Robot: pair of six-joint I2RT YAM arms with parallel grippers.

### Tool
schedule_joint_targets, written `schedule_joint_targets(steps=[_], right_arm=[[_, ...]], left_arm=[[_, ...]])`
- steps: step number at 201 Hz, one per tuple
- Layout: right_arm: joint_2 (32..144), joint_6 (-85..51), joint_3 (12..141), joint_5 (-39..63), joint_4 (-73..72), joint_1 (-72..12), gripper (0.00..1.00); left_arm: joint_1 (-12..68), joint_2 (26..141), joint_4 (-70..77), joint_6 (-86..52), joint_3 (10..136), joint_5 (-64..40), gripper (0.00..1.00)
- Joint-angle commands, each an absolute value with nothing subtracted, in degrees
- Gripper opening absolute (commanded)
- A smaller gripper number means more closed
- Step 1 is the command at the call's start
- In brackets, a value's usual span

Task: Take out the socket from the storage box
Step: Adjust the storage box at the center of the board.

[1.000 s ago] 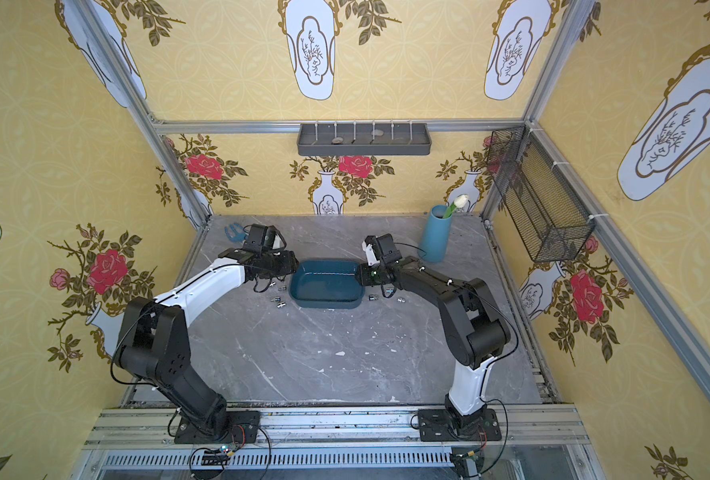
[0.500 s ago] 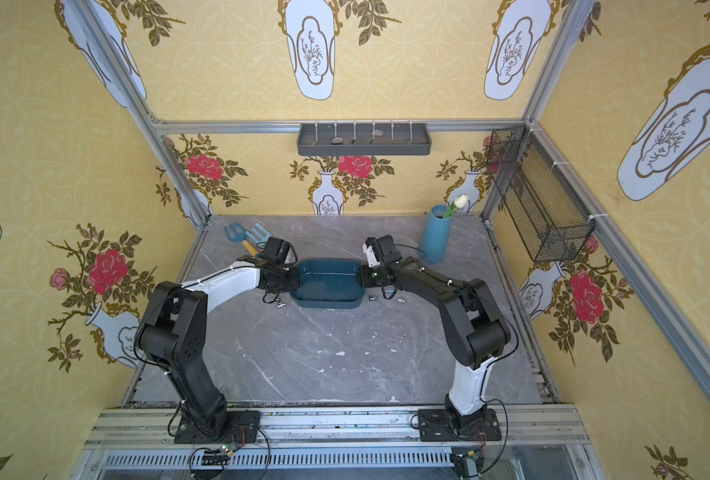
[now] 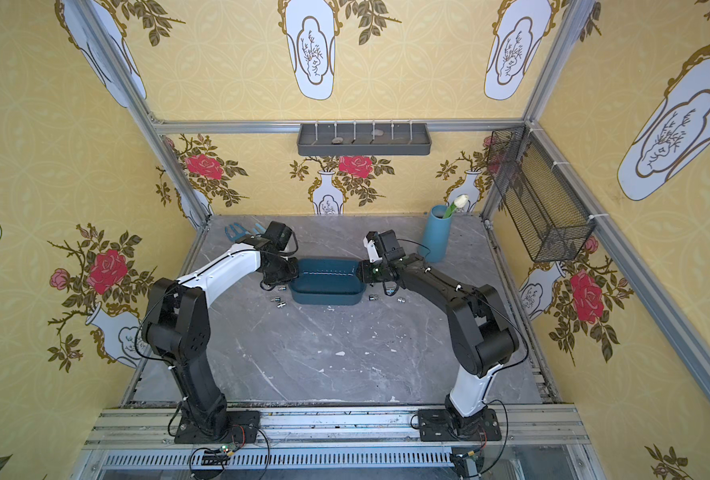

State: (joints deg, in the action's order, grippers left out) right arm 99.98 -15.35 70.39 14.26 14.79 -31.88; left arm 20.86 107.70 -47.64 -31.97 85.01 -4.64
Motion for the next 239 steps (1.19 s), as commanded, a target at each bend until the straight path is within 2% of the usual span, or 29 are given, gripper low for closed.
schedule_joint_targets(steps=[1,47,119,143,162,177,200,239], right_arm=[[98.8,-15.2,71.2,14.3,16.3,-31.9,0.45],[98.1,-15.2,71.1,14.7,16.3,-31.9,0.45],[98.8,-15.3,70.8,15.2,15.8,-31.9,0.45],[99.1,-15.5,70.6,15.4,15.3,-31.9,0.45],[99.8,-15.7,70.6,15.7,15.2,-31.9,0.45],[100.2,-15.9,70.7,15.8,15.1,-31.9,0.45],[100.4,-16.0,70.9,15.8,15.1,-31.9,0.45],[100.4,-16.0,71.0,15.1,15.5,-31.9,0.45]], left_arm=[[20.4,110.3,-57.1,-30.4,88.3,-9.7,0.00],[19.0,112.8,-61.9,-29.7,91.0,-13.5,0.00],[18.9,111.9,-56.3,-30.8,89.0,-12.8,0.00],[19.1,110.3,-51.0,-30.9,85.2,-10.7,0.14],[19.4,108.9,-46.6,-31.0,81.8,-7.9,0.17],[19.6,107.8,-43.2,-31.2,79.2,-6.2,0.25],[19.8,106.0,-38.6,-31.5,76.0,-5.0,0.29],[20.0,101.9,-34.5,-31.2,73.4,-4.8,0.42]])
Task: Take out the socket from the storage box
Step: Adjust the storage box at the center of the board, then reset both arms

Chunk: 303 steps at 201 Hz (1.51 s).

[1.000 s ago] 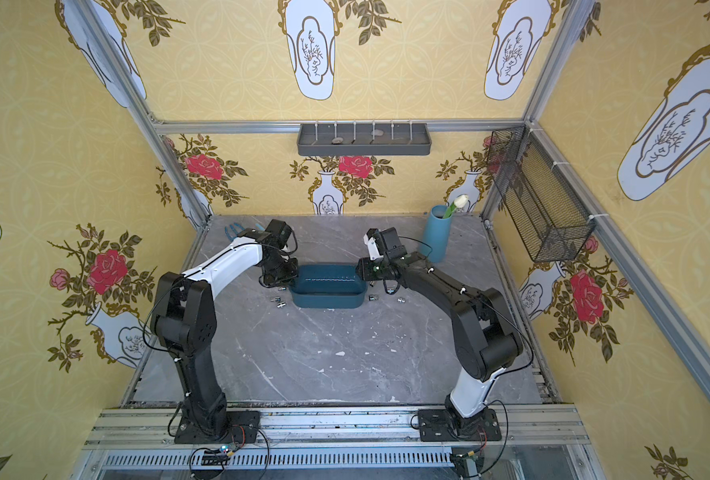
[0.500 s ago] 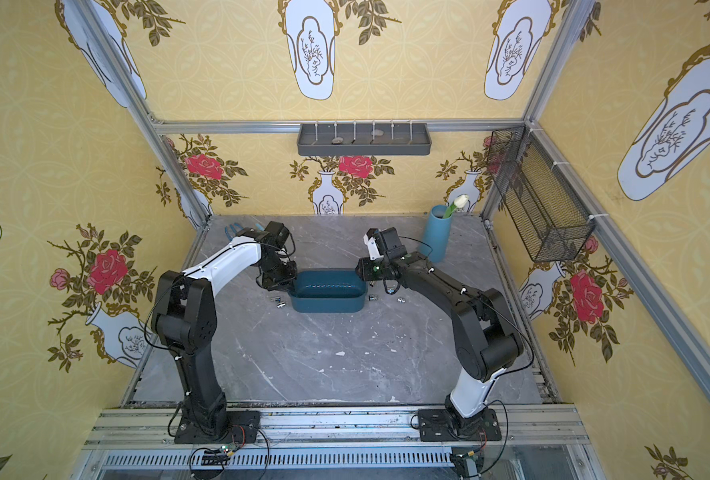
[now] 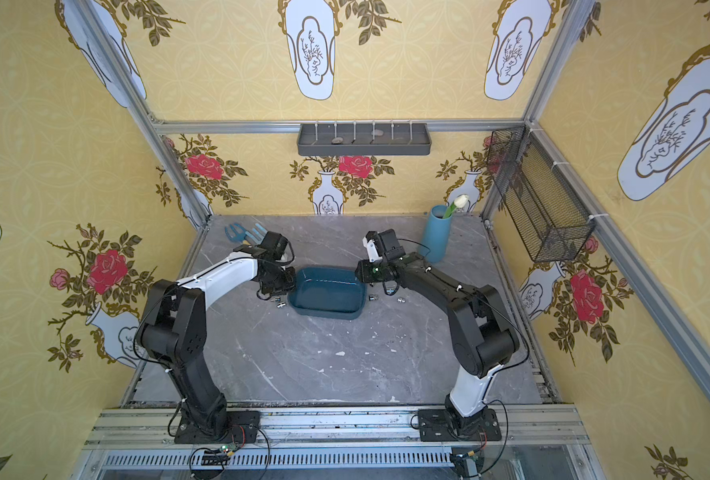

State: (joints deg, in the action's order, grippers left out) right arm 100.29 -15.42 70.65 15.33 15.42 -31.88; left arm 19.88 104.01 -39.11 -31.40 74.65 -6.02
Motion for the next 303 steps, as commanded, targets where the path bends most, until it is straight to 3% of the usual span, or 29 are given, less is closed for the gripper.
schedule_joint_targets(steps=[1,64,87,110,162,225,271,303], right_arm=[[100.4,-16.0,71.0,15.1,15.5,-31.9,0.45],[96.8,-17.4,70.0,8.6,14.2,-30.0,0.52],[92.5,-18.3,66.7,4.1,10.9,-27.6,0.66],[87.7,-18.2,62.3,-2.4,7.7,-25.4,0.74],[77.8,-13.6,47.4,-14.0,-4.7,-20.3,0.83],[74.9,-8.8,29.9,-16.7,-24.9,-8.1,0.88],[77.0,-3.2,26.1,-14.7,-34.5,-3.2,0.95],[76.2,-1.9,25.7,-14.3,-33.2,-1.3,0.96]], left_arm=[[20.0,101.7,-34.3,-31.2,73.3,-4.7,0.42],[19.3,87.9,-22.4,-23.9,67.6,6.4,0.72],[18.5,81.5,-13.2,-20.0,62.1,12.3,0.87],[17.0,75.9,-2.5,-15.8,55.1,17.9,0.97],[12.6,69.9,16.9,-8.0,39.4,28.6,0.99],[9.1,72.8,32.5,-0.6,28.4,33.3,1.00],[5.6,73.0,35.5,1.0,27.2,26.4,1.00],[4.3,68.9,32.2,0.0,25.5,19.3,1.00]])
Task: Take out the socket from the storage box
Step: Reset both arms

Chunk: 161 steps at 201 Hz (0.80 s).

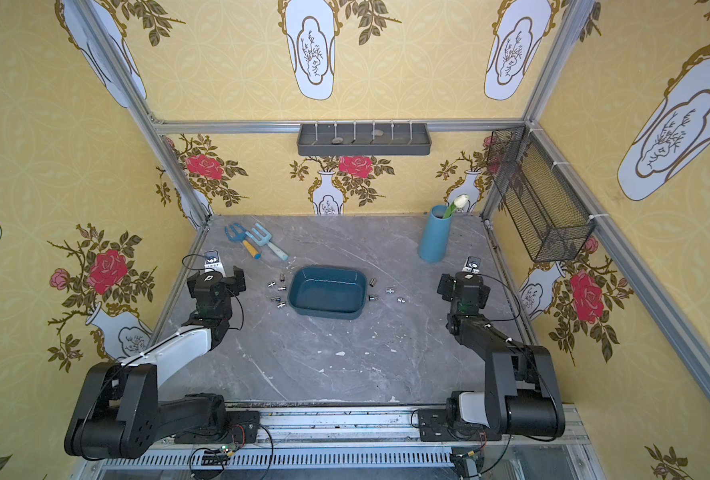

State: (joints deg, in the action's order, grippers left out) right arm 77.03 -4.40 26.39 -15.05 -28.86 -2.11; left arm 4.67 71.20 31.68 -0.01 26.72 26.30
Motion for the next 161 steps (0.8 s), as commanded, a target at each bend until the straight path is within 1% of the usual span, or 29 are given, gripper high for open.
schedule_joint_targets(steps=[1,23,41,55,71,91,106,117,131,138,149,161], right_arm=[[76.1,-1.9,25.6,-14.2,-33.2,-1.3,0.96],[73.7,-3.4,23.8,-11.5,-32.3,-0.1,0.96],[72.6,-4.0,20.6,-8.6,-35.7,0.5,0.97],[73.4,-3.5,19.5,-7.6,-37.5,0.5,0.97],[74.7,-3.8,19.8,-7.6,-37.6,0.7,0.97],[77.3,-4.0,16.9,-7.0,-44.3,1.3,0.98],[78.9,-3.7,13.6,-6.0,-50.9,1.5,0.98],[79.9,-3.3,13.0,-5.2,-53.1,1.5,0.99],[79.6,-3.6,13.5,-5.1,-51.5,1.7,0.99],[79.8,-3.7,13.5,-5.1,-51.7,1.7,0.98],[80.0,-4.0,13.6,-5.0,-51.5,1.9,0.98],[80.1,-4.6,13.7,-4.7,-51.5,2.5,0.98]], left_arm=[[4.2,68.9,32.2,-0.1,25.4,19.3,1.00],[4.0,67.0,26.8,-0.8,25.9,16.4,1.00],[4.0,65.6,28.9,-0.2,24.1,16.5,1.00],[4.3,65.1,29.2,1.9,23.1,16.6,1.00],[4.5,65.8,29.7,2.1,22.8,20.0,1.00],[5.1,65.4,29.4,3.1,22.5,16.5,1.00],[6.6,64.2,32.3,4.6,20.1,17.0,1.00],[7.4,64.0,33.2,5.1,18.6,15.9,1.00],[10.1,66.1,40.9,7.7,14.8,16.3,1.00],[9.9,67.7,44.1,7.5,13.0,16.4,1.00],[9.5,70.3,54.7,8.5,9.4,16.4,1.00],[8.5,69.3,54.5,6.9,8.6,16.0,1.00]])
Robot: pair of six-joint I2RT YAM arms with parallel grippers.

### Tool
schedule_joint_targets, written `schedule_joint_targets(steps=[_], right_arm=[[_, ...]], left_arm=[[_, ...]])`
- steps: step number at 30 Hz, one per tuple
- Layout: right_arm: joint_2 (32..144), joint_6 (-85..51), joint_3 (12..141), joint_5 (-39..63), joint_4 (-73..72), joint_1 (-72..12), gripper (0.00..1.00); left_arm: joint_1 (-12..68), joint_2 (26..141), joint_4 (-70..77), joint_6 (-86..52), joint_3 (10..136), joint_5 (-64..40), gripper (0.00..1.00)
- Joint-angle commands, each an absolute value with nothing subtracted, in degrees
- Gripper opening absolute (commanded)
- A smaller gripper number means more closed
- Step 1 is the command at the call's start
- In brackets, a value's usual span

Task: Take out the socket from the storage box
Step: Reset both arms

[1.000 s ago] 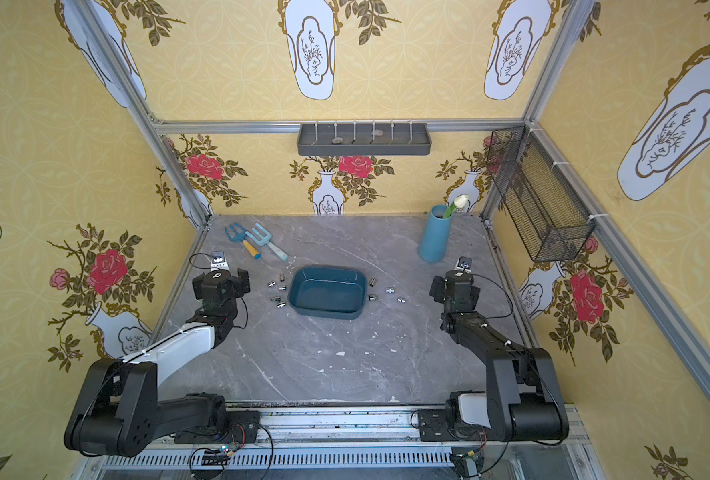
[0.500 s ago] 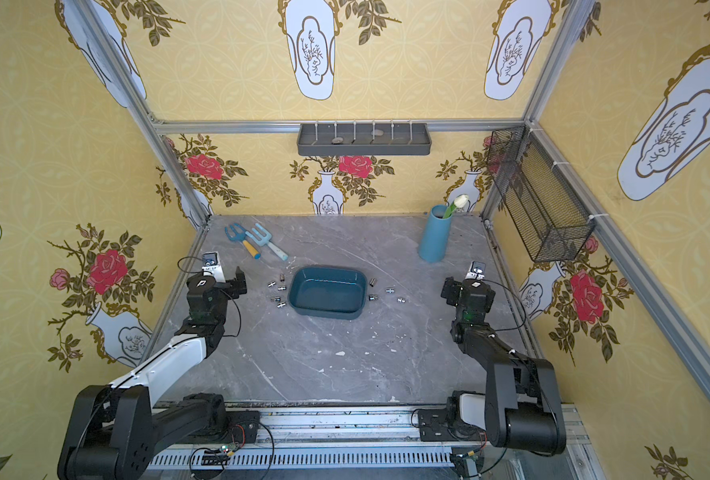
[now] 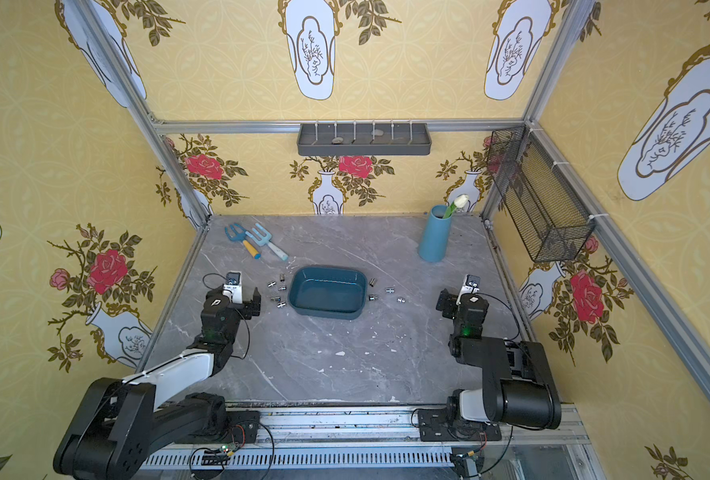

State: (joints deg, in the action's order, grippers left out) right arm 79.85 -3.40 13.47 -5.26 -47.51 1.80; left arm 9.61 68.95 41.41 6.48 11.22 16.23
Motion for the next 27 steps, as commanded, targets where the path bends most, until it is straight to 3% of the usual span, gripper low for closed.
schedule_joint_targets(steps=[1,5,7,9,10,27], right_arm=[[80.1,-4.6,13.7,-4.7,-51.6,2.6,0.97],[80.0,-4.5,11.4,-3.3,-54.9,2.9,0.98],[83.5,-3.3,7.8,-3.3,-66.0,3.1,0.97],[81.1,-4.7,9.9,-3.3,-57.5,3.3,0.98],[82.9,-3.8,9.1,-3.3,-62.4,3.3,0.97],[82.2,-4.0,9.5,-2.3,-60.5,3.4,0.98]], left_arm=[[8.4,69.2,54.3,6.9,8.5,15.8,1.00],[3.9,72.9,60.0,3.4,6.3,11.4,1.00],[3.2,76.0,62.3,3.3,7.6,13.1,1.00],[2.7,73.3,56.1,1.8,8.5,12.6,1.00],[2.2,73.4,54.6,1.2,9.2,12.5,1.00],[1.7,73.6,56.8,1.2,8.6,11.9,1.00]])
